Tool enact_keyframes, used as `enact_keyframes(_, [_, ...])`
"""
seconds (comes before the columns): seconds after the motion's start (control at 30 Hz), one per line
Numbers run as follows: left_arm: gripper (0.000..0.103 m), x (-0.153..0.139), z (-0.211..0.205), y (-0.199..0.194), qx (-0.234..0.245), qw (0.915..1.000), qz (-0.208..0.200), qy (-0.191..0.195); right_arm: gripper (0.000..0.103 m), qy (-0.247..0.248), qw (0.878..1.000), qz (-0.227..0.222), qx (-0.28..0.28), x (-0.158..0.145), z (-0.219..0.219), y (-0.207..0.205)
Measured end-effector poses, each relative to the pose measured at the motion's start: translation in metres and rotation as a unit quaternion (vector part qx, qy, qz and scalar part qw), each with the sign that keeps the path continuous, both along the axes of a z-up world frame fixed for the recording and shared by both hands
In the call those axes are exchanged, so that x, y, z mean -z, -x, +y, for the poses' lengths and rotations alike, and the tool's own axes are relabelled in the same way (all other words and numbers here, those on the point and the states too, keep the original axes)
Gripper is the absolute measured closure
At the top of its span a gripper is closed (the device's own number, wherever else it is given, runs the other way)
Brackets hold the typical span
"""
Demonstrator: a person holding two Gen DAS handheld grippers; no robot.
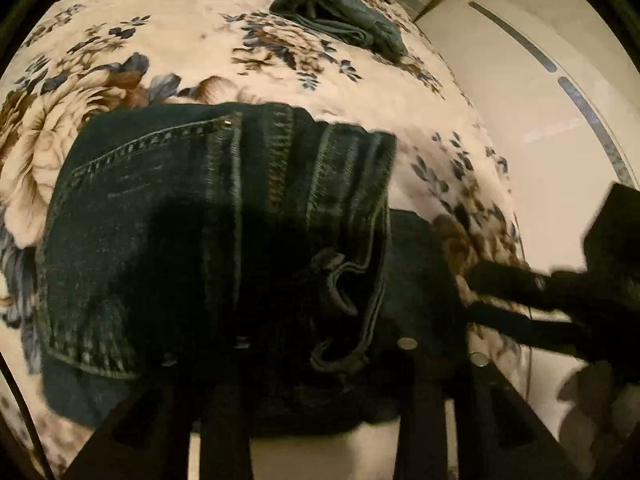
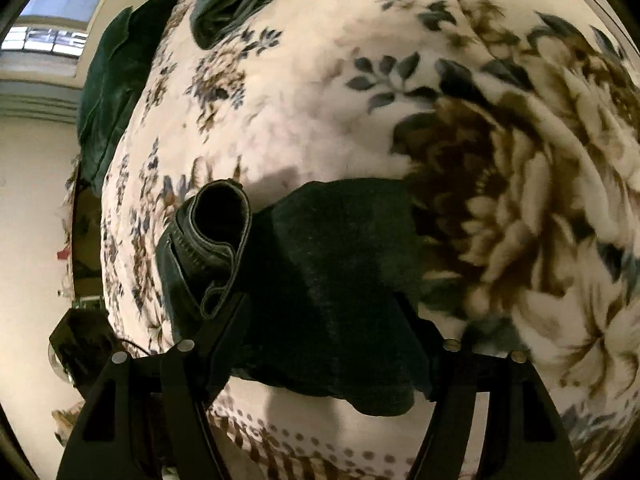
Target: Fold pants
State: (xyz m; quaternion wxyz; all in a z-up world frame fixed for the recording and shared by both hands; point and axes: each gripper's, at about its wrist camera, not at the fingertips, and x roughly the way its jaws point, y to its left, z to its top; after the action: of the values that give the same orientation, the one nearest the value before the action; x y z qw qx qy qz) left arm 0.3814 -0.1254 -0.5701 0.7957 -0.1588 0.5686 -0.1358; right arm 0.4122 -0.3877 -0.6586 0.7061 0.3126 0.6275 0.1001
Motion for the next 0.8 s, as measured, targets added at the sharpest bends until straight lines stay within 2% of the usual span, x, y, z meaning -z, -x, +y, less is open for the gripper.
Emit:
enact_keyframes(0.07, [0.06, -0.013, 0.005, 0.008, 0.004, 0.9999, 0.009, 0.011, 0.03, -0.033, 0.999, -0.009, -0.007, -0.001, 0.004, -0.005])
enact_keyframes(0.13, [0.045, -0.028, 0.009, 0.024, 0.001, 0.9998, 0.008, 0.017, 0.03, -0.065, 0.998, -0.019, -0.016, -0.001, 0.013, -0.012])
enact_keyframes(0.17, [0.022, -0.035, 0.012, 0.035, -0.004, 1.0, 0.002, 0.003, 0.03, -0.078, 0.996, -0.022, -0.022, 0.0, 0.018, -0.016])
enact_keyframes(0.2, [0.005, -0.04, 0.014, 0.044, -0.008, 0.9999, -0.003, -0.009, 0.03, -0.09, 0.995, -0.022, -0.03, 0.002, 0.024, -0.02])
enact_keyframes(0.3, [0.003, -0.049, 0.033, 0.058, -0.025, 0.999, -0.007, -0.036, 0.029, -0.117, 0.991, 0.005, -0.058, 0.028, 0.047, -0.037])
enact_keyframes(0.37, [0.003, -0.046, 0.054, 0.062, -0.049, 0.9973, 0.007, -0.053, 0.029, -0.102, 0.992, 0.027, -0.065, 0.047, 0.056, -0.043])
enact_keyframes(0.57, [0.003, -0.032, 0.112, 0.061, -0.131, 0.9876, 0.031, -0.081, 0.025, -0.15, 0.984, 0.021, -0.095, 0.066, 0.082, -0.053])
enact_keyframes(0.6, [0.003, -0.033, 0.121, 0.059, -0.146, 0.9851, 0.031, -0.086, 0.035, -0.148, 0.984, 0.021, -0.1, 0.066, 0.086, -0.054])
enact_keyframes(0.63, [0.003, -0.035, 0.128, 0.057, -0.16, 0.9823, 0.029, -0.093, 0.064, -0.137, 0.985, 0.017, -0.104, 0.063, 0.092, -0.053])
enact_keyframes(0.67, [0.003, -0.039, 0.134, 0.056, -0.171, 0.9805, 0.027, -0.093, 0.079, -0.137, 0.985, 0.01, -0.101, 0.058, 0.095, -0.051])
enact_keyframes(0.8, [0.003, -0.054, 0.151, 0.048, -0.195, 0.9775, 0.02, -0.077, 0.084, -0.115, 0.99, -0.036, -0.067, 0.013, 0.073, -0.031])
